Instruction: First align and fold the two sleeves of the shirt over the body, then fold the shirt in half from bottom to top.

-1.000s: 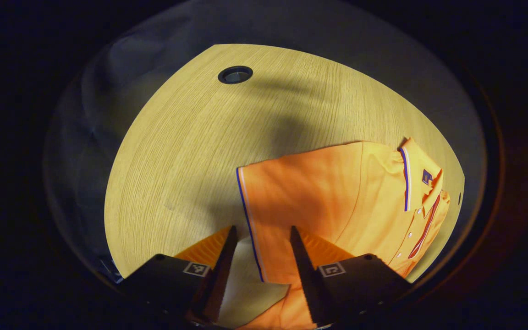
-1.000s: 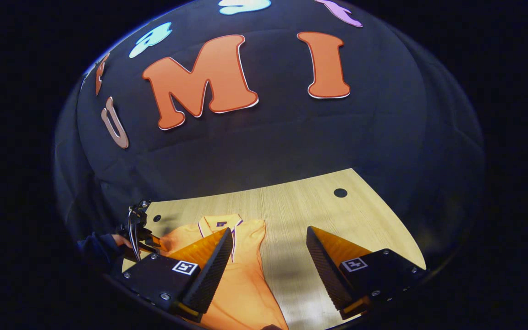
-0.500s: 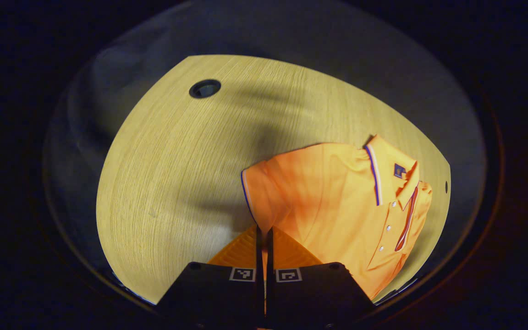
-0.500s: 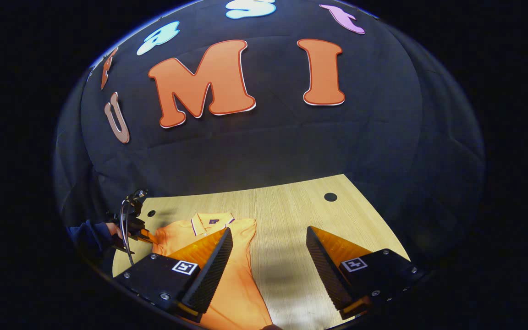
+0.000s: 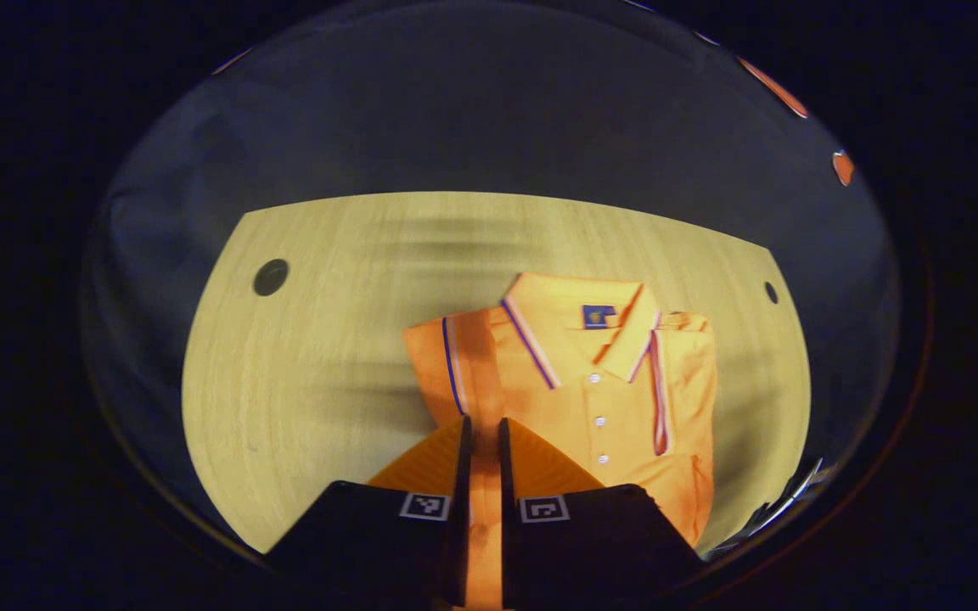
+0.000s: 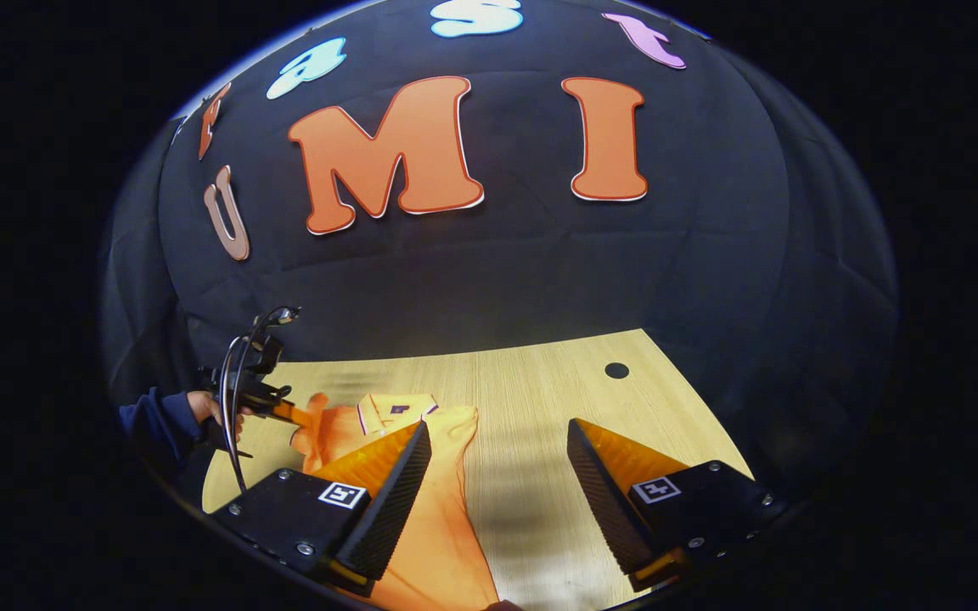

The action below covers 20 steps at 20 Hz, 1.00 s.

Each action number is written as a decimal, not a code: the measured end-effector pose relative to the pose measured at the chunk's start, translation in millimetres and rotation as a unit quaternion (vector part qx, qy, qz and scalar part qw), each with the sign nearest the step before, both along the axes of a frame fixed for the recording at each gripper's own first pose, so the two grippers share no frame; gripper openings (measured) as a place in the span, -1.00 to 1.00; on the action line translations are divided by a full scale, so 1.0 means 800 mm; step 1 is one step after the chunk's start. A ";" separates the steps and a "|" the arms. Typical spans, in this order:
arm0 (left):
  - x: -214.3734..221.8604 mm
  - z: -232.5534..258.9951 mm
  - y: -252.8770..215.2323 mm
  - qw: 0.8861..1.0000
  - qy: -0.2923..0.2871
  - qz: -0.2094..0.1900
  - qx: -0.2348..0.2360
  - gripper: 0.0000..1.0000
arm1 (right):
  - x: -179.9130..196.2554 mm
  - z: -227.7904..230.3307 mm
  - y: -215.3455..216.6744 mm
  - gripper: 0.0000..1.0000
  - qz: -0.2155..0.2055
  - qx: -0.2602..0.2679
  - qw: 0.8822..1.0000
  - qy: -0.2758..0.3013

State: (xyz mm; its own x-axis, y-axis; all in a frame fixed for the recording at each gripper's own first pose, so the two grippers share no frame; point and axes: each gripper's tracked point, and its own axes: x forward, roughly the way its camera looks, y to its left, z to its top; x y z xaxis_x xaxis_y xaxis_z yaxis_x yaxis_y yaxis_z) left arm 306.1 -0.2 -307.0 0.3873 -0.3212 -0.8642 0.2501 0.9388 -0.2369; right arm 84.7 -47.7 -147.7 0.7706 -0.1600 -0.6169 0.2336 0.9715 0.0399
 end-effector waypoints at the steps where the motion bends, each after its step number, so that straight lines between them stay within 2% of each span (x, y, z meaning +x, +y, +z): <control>1: -0.006 0.007 -0.020 1.000 -0.005 -0.017 -0.018 -0.38 | -0.002 -0.002 0.000 0.96 0.001 0.002 1.000 0.001; 2: -0.013 0.011 -0.033 0.999 -0.013 -0.031 -0.028 -0.31 | -0.004 -0.003 -0.001 0.96 0.002 0.004 1.000 0.001; 3: -0.019 0.017 -0.040 0.998 -0.025 -0.043 -0.030 -0.03 | -0.005 -0.003 -0.002 0.97 0.005 0.005 1.000 0.000; 4: -0.025 0.026 -0.040 0.998 -0.042 -0.048 -0.025 0.10 | -0.003 -0.004 -0.003 0.97 0.006 0.005 1.000 -0.001; 5: -0.027 0.030 -0.041 0.997 -0.059 -0.053 -0.020 0.52 | -0.001 -0.003 -0.004 0.97 0.008 0.004 1.000 -0.005; 7: -0.038 0.052 -0.033 0.994 -0.093 -0.047 -0.013 0.58 | -0.001 0.002 -0.009 0.96 0.009 0.001 1.000 -0.015; 9: -0.051 0.077 -0.021 0.992 -0.127 -0.024 -0.014 0.80 | 0.002 0.006 -0.011 0.97 0.014 -0.003 1.000 -0.028; 11: -0.067 0.108 -0.005 0.987 -0.163 0.004 -0.016 0.84 | 0.004 0.012 -0.011 0.97 0.023 -0.014 0.999 -0.045; 14: -0.101 0.148 0.020 0.972 -0.228 0.046 -0.024 0.83 | 0.004 0.020 -0.003 0.97 0.045 -0.029 0.996 -0.073; 16: -0.126 0.176 0.039 0.960 -0.272 0.065 -0.020 0.84 | -0.005 0.021 0.010 0.97 0.060 -0.038 0.994 -0.081; 20: -0.183 0.237 0.079 0.928 -0.361 0.094 -0.007 0.92 | -0.029 0.024 0.048 0.97 0.079 -0.038 0.991 -0.098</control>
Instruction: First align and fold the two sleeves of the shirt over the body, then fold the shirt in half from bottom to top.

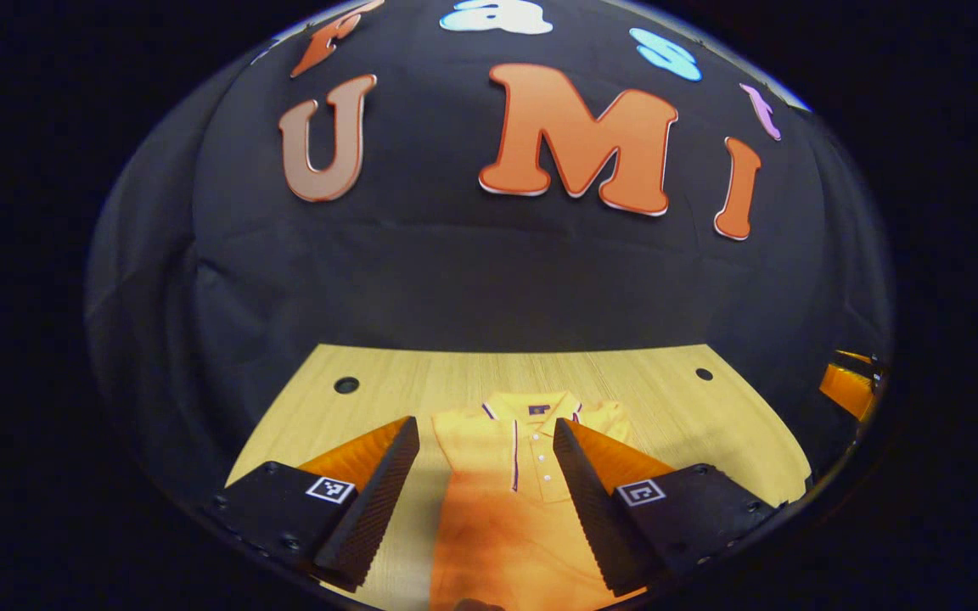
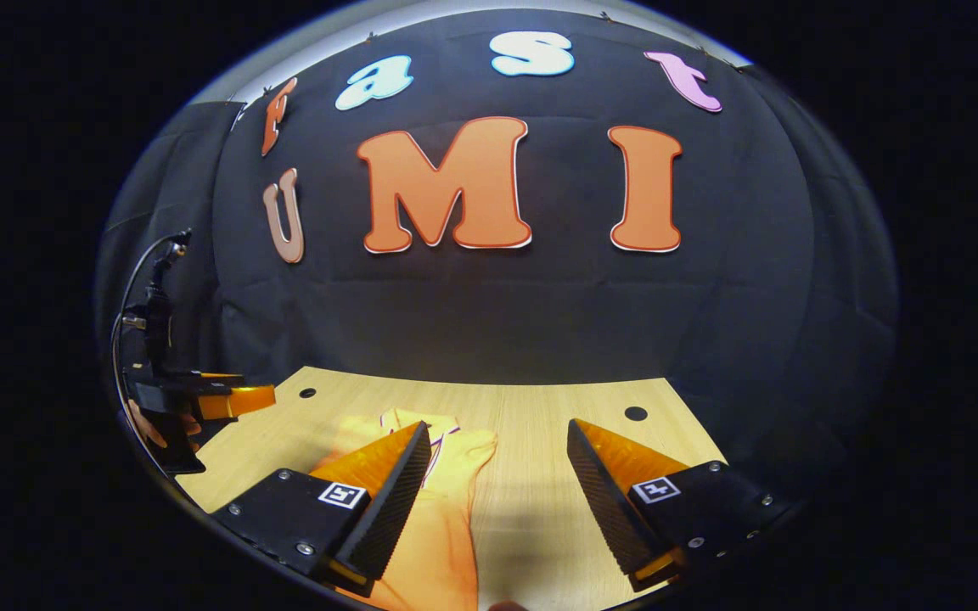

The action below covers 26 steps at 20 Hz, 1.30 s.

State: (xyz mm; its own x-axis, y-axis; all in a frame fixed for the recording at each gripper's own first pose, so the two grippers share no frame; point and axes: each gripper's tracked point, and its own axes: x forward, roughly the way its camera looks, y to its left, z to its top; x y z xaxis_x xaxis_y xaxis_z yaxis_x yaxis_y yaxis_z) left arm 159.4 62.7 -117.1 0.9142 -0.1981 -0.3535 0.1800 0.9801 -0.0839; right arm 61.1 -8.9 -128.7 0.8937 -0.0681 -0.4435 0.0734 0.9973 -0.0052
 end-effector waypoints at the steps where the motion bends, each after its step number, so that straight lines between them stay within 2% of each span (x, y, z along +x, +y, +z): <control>1: -0.016 0.013 0.006 1.000 -0.025 0.008 0.003 0.92 | -0.009 0.000 0.008 0.97 0.001 -0.003 1.000 -0.002; 4: -0.059 0.060 0.027 0.997 -0.079 0.018 0.008 0.94 | -0.041 -0.004 0.033 0.96 -0.001 -0.010 1.000 -0.004; 7: -0.094 0.068 0.042 0.996 -0.086 0.018 0.010 0.97 | -0.071 -0.017 0.056 0.95 -0.006 -0.013 1.000 0.005; 12: -0.168 -0.022 0.065 1.000 0.008 0.003 0.016 0.98 | -0.137 -0.065 0.078 0.95 -0.011 -0.006 0.997 0.075; 16: -0.210 -0.085 0.073 0.996 0.081 -0.016 0.028 0.97 | -0.182 -0.108 0.083 0.95 -0.012 0.002 0.991 0.132; 21: -0.259 -0.169 0.072 0.981 0.182 -0.041 0.044 0.98 | -0.244 -0.178 0.074 0.97 -0.026 0.030 0.973 0.229; 26: -0.282 -0.241 0.054 0.960 0.270 -0.054 0.046 0.98 | -0.297 -0.240 0.065 0.97 -0.016 0.009 0.949 0.314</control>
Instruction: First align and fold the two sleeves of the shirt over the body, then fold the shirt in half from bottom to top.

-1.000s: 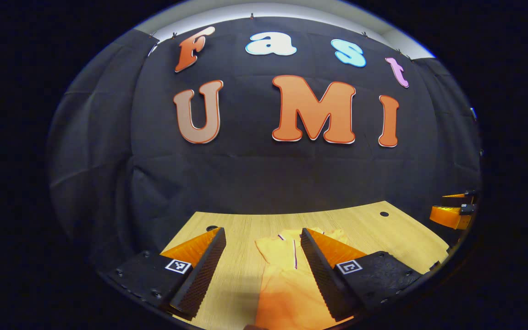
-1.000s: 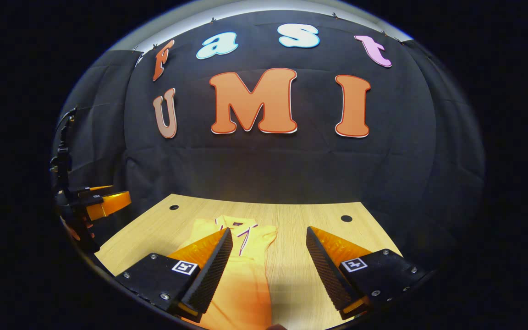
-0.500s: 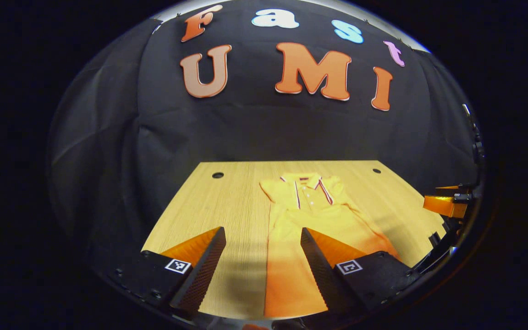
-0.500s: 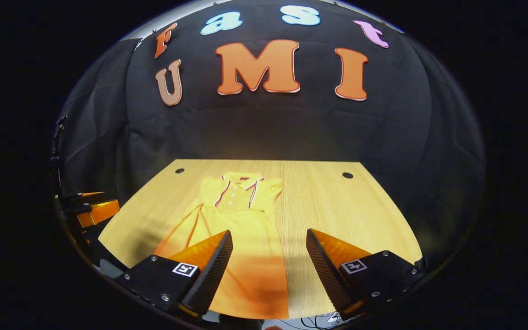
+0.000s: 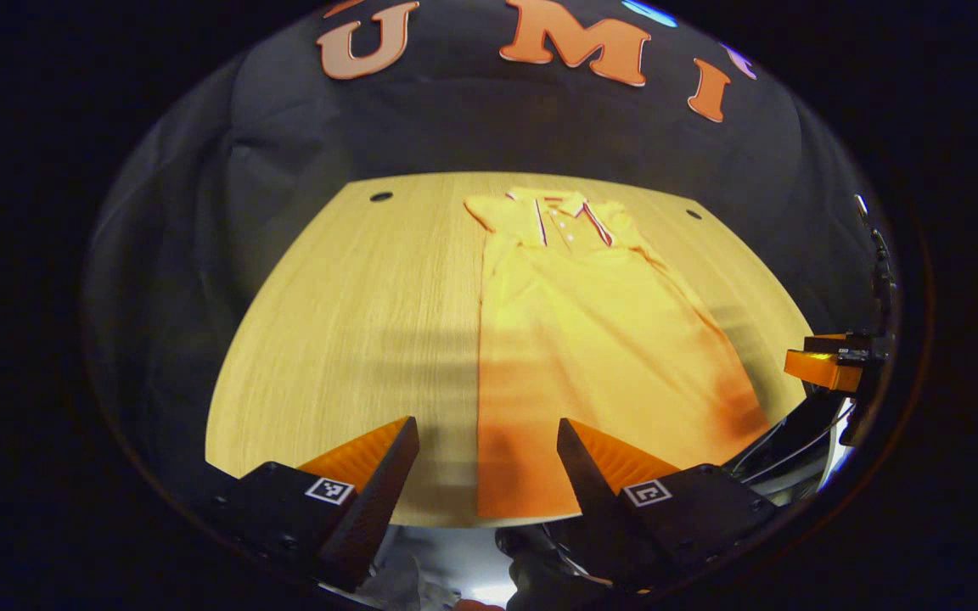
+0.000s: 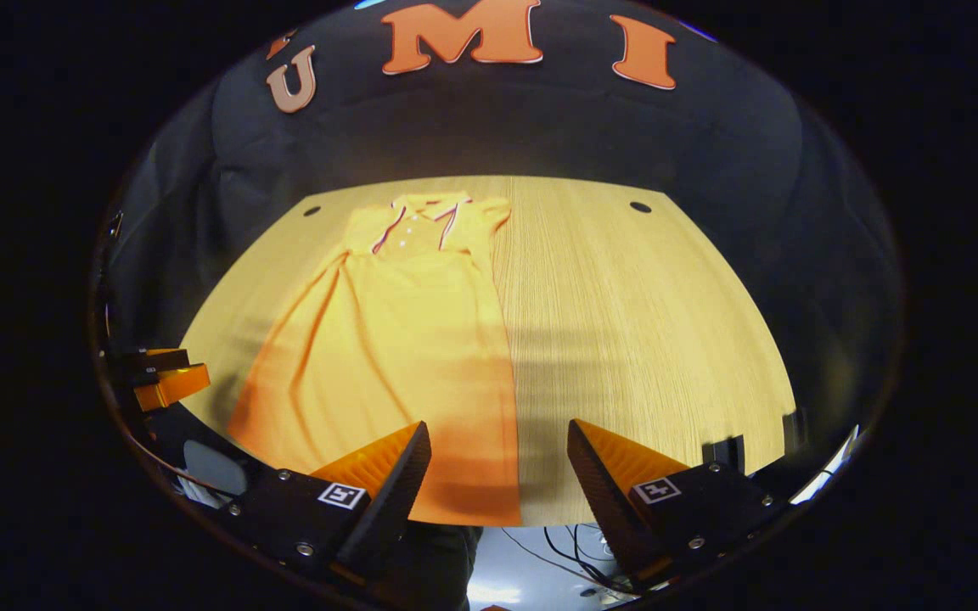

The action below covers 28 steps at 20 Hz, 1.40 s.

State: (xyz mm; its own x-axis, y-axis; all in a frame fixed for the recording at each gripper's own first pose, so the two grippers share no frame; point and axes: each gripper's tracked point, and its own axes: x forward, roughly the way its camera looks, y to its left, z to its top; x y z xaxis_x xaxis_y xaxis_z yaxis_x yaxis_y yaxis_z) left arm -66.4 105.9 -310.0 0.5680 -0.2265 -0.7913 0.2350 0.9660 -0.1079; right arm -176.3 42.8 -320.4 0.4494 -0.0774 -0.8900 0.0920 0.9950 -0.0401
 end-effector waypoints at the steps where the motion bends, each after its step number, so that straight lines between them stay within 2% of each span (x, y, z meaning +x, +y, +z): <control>1: -0.005 -0.010 -0.006 1.000 0.019 -0.010 0.008 0.98 | -0.008 -0.010 0.000 0.97 0.000 0.004 1.000 0.015; 3: -0.007 -0.023 -0.015 0.998 0.048 -0.023 0.019 0.99 | -0.023 -0.031 0.001 0.97 0.002 0.013 0.999 0.044; 7: -0.015 -0.010 -0.009 0.995 0.100 -0.019 0.021 0.98 | -0.046 -0.058 0.006 0.97 0.003 0.024 0.995 0.099; 13: -0.031 -0.029 0.003 0.986 0.155 -0.010 0.055 0.98 | -0.064 -0.088 0.016 0.97 0.017 0.033 0.989 0.147; 15: -0.029 -0.032 0.002 0.985 0.161 -0.015 0.059 0.96 | -0.070 -0.096 0.025 0.91 0.025 0.038 0.985 0.165; 18: -0.022 -0.035 -0.001 0.980 0.190 -0.005 0.062 0.96 | -0.073 -0.098 0.027 0.82 0.053 0.014 0.981 0.187; 20: -0.018 -0.035 -0.003 0.978 0.197 -0.003 0.063 0.95 | -0.077 -0.099 0.035 0.71 0.062 0.017 0.976 0.208; 21: -0.017 -0.036 -0.004 0.978 0.198 -0.004 0.062 0.67 | -0.078 -0.098 0.035 0.34 0.052 0.018 0.975 0.217; 22: -0.016 -0.034 -0.007 0.978 0.197 -0.012 0.062 0.45 | -0.076 -0.098 0.033 -0.03 0.023 0.023 0.976 0.217; 23: -0.016 -0.034 -0.011 0.979 0.194 -0.021 0.059 0.06 | -0.076 -0.098 0.038 -0.31 0.013 0.039 0.974 0.221; 24: -0.017 -0.034 -0.010 0.979 0.196 -0.012 0.056 -0.37 | -0.075 -0.101 0.047 -0.27 -0.007 0.069 0.972 0.225; 25: -0.018 -0.032 -0.011 0.978 0.201 -0.020 0.057 -0.80 | -0.076 -0.103 0.055 -0.68 -0.015 0.088 0.970 0.228; 26: -0.023 -0.033 -0.012 0.976 0.211 -0.017 0.052 -0.81 | -0.080 -0.099 0.059 -0.68 -0.014 0.107 0.965 0.237; 27: -0.026 -0.038 -0.020 0.975 0.220 -0.009 0.027 -0.94 | -0.083 -0.099 0.058 -0.68 -0.017 0.112 0.964 0.240; 28: -0.031 -0.031 -0.027 0.972 0.236 -0.010 0.008 -0.96 | -0.086 -0.096 0.059 -0.68 -0.015 0.123 0.962 0.244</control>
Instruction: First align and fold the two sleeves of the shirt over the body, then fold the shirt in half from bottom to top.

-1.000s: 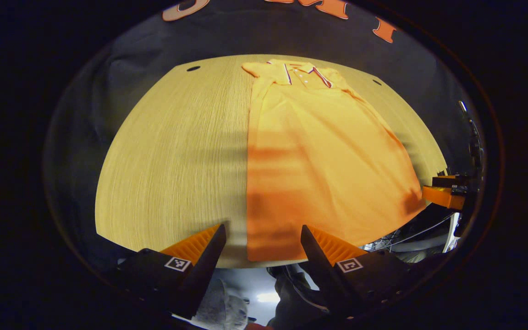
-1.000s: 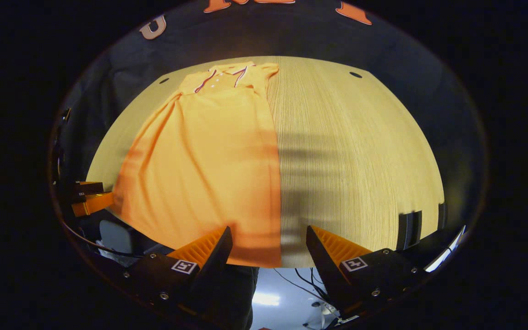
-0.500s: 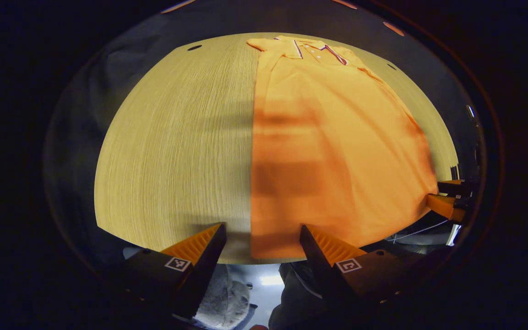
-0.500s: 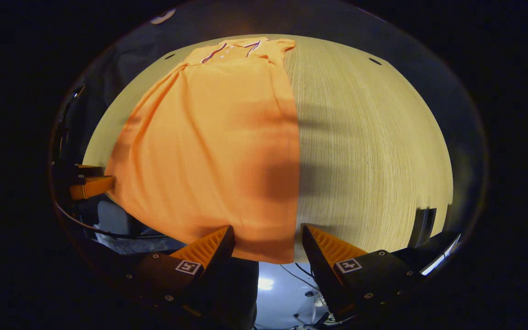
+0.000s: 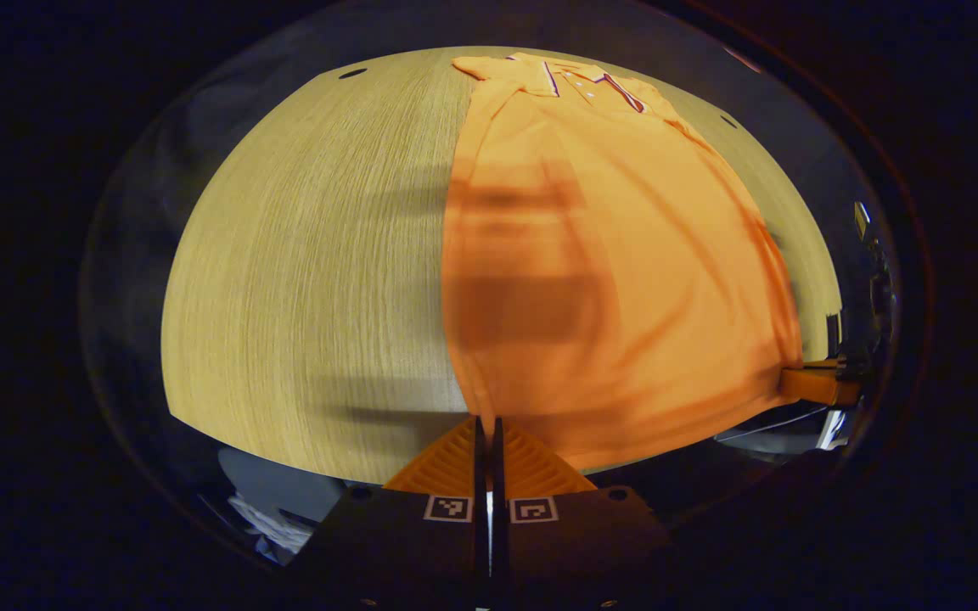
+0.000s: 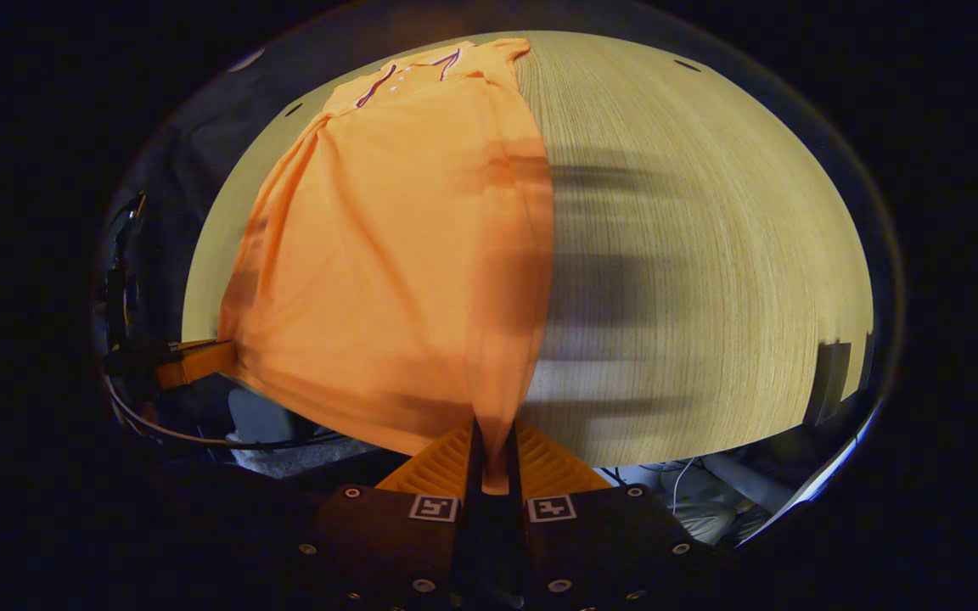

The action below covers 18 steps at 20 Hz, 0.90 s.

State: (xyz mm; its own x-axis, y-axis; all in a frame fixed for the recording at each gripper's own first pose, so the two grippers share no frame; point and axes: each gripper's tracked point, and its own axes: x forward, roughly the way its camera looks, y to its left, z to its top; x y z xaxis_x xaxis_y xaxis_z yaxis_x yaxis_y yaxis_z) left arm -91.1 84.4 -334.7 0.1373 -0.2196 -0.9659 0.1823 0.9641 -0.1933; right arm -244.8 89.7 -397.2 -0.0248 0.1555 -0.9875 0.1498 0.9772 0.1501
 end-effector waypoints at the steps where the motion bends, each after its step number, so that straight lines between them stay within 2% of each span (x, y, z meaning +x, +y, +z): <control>1: -0.001 0.003 0.000 1.000 0.006 0.005 -0.004 -0.97 | 0.008 0.007 -0.006 -0.71 -0.030 -0.007 1.000 -0.004; 2: 0.002 0.004 -0.001 1.000 0.005 0.007 -0.006 -0.96 | 0.012 -0.001 -0.004 -0.96 -0.053 0.008 0.999 -0.003; 3: 0.002 0.008 -0.001 1.000 0.005 0.002 -0.004 -0.97 | 0.014 0.007 0.008 -0.94 -0.054 0.038 0.998 0.001; 6: 0.013 0.023 -0.012 1.000 -0.006 0.002 -0.017 -0.97 | 0.032 0.017 -0.004 -0.94 -0.036 0.031 0.999 -0.020; 9: 0.030 0.041 -0.020 0.999 -0.014 0.010 -0.028 -0.97 | 0.064 0.034 -0.012 -0.94 -0.051 0.042 0.997 -0.043; 15: 0.105 0.092 -0.040 0.997 -0.064 0.001 -0.036 -0.97 | 0.141 0.062 -0.029 -0.94 -0.061 0.067 0.992 -0.087; 16: 0.116 0.100 -0.044 0.997 -0.070 -0.003 -0.037 -0.98 | 0.149 0.065 -0.032 -1.00 -0.066 0.070 0.991 -0.092; 18: 0.140 0.113 -0.053 0.996 -0.085 -0.005 -0.040 -0.97 | 0.168 0.069 -0.039 -0.94 -0.062 0.074 0.990 -0.099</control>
